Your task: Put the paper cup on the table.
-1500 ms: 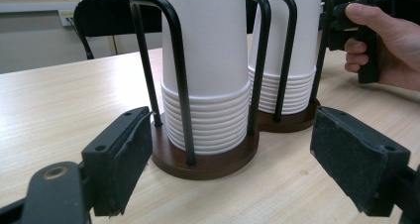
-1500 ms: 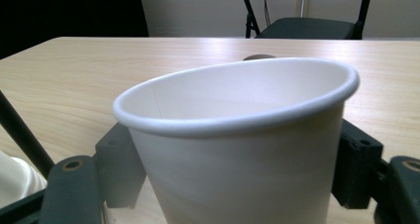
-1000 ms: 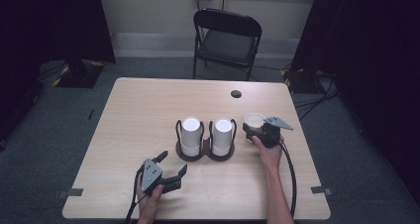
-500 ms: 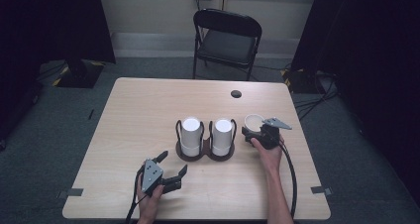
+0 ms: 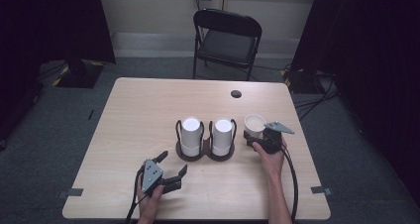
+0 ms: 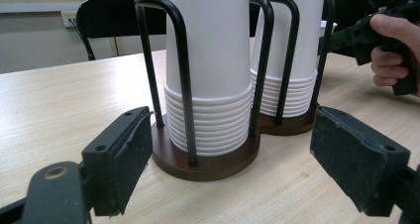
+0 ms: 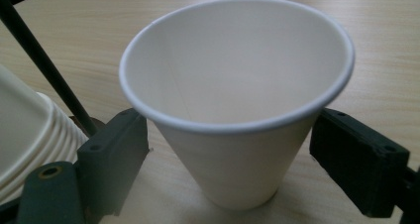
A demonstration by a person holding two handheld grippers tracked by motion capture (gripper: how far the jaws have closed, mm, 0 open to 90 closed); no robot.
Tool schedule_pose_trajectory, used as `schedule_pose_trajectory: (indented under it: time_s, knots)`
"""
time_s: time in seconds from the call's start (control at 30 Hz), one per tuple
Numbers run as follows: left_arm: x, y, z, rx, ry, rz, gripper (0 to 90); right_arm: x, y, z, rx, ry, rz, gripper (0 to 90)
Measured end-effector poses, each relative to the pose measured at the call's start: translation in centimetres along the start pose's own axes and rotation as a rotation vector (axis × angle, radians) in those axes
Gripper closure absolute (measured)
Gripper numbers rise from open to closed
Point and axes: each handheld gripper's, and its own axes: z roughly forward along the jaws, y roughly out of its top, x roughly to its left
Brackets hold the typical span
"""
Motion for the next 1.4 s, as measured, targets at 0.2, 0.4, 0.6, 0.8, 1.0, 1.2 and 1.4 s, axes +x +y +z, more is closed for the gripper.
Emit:
schedule_pose_trajectory:
  time_s: [0.2,0.4,0.6,0.8,1.0,1.2,1.4]
  knots:
    - [0.0,0.0,0.0,0.001,0.002,0.005,16.5,0.1,-0.6,-1.1,-0.011,-0.005,0.021,14.5]
    - [-0.1,0.0,0.0,0.002,0.009,0.003,16.5,0.6,-1.1,-2.3,-0.044,-0.012,0.037,14.6]
    - [-0.4,0.1,0.3,0.033,0.049,0.02,18.4,1.3,-1.2,-3.7,-0.08,-0.016,0.044,14.9]
    - [-0.3,0.1,0.3,0.029,0.049,0.009,18.3,2.2,-1.6,-5.0,-0.106,-0.008,0.032,14.9]
    - [-0.1,0.1,0.3,0.035,0.045,-0.006,18.3,3.1,-2.2,-6.4,-0.155,-0.002,0.023,14.2]
    - [-0.1,0.1,0.2,0.031,0.052,-0.023,16.0,4.7,-2.3,-7.6,-0.195,0.017,-0.016,13.6]
    - [-0.1,0.1,0.1,0.03,0.052,-0.02,16.0,6.0,-2.9,-8.5,-0.215,0.047,-0.035,13.6]
